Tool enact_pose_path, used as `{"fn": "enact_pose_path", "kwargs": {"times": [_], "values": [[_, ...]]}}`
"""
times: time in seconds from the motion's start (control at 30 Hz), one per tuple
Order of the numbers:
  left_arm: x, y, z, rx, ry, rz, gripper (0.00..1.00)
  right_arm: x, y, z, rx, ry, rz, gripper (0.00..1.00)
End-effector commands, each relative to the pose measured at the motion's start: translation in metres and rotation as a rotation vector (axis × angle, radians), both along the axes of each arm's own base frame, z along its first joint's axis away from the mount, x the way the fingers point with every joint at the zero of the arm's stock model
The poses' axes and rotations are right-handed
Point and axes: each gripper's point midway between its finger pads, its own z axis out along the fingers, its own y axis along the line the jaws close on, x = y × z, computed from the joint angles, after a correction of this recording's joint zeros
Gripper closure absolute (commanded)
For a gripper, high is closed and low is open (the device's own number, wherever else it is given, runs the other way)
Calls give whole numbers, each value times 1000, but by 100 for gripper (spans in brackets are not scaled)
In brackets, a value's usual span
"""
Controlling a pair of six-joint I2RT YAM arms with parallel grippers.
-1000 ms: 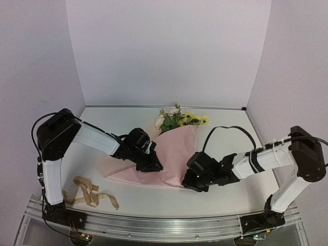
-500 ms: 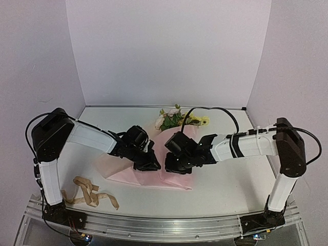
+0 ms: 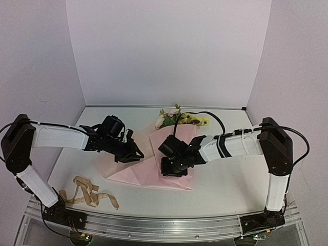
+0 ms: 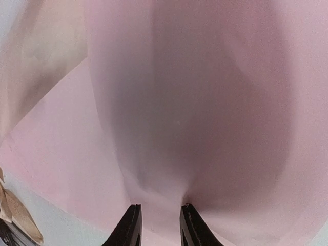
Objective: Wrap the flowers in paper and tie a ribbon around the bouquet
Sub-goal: Pick up the two-thirds-folded wrapping paper from the center of the board.
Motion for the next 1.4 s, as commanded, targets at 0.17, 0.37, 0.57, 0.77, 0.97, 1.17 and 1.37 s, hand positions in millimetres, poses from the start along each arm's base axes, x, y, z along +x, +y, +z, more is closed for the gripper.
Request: {"fn": "enact_pose_path", "kwargs": {"times": [0.17,0.37,0.57,0.77,0.97,1.17,1.37], "values": [[-57,72,-15,73,151,170,72,-2,4,-11,-43,16,49,73],[-75,92,-32,101,218,274,65,-3,3,-22,-66,23,59,75],[-70,92,-52,121,238,367,61,-4,3,-26,-74,25,69,76],[-56,108,-65,125,208,543,61,-9,5,-29,-66,48,92,76],[-39,116,-69,109,156,663,62,-9,5,-25,-60,42,107,76],[-32,112,-76,138,152,659,70,-8,7,-15,-45,26,119,76],[-31,109,-69,170,119,649,83,-10,11,-2,-21,10,129,76]]}}
